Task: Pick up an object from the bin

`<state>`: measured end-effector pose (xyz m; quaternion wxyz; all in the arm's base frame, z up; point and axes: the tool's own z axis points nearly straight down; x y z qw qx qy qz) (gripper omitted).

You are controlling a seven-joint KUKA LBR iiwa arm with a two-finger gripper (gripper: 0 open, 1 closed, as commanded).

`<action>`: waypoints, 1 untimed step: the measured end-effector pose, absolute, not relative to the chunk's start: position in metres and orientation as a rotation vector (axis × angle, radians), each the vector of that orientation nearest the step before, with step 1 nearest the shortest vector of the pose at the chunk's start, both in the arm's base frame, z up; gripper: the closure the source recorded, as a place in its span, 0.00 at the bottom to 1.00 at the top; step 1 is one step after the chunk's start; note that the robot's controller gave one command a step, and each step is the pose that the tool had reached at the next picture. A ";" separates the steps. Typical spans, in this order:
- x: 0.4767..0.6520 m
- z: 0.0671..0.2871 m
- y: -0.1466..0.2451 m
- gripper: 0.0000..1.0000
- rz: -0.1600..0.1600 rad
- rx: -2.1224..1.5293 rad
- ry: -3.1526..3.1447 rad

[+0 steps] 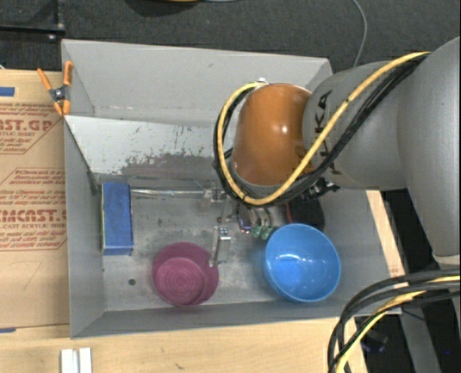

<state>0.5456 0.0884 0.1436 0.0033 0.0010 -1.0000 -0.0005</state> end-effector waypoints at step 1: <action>0.547 0.148 0.088 0.00 -0.003 0.001 -3.143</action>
Offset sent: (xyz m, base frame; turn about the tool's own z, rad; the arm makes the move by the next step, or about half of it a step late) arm -0.0151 0.0627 -0.0736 -0.1386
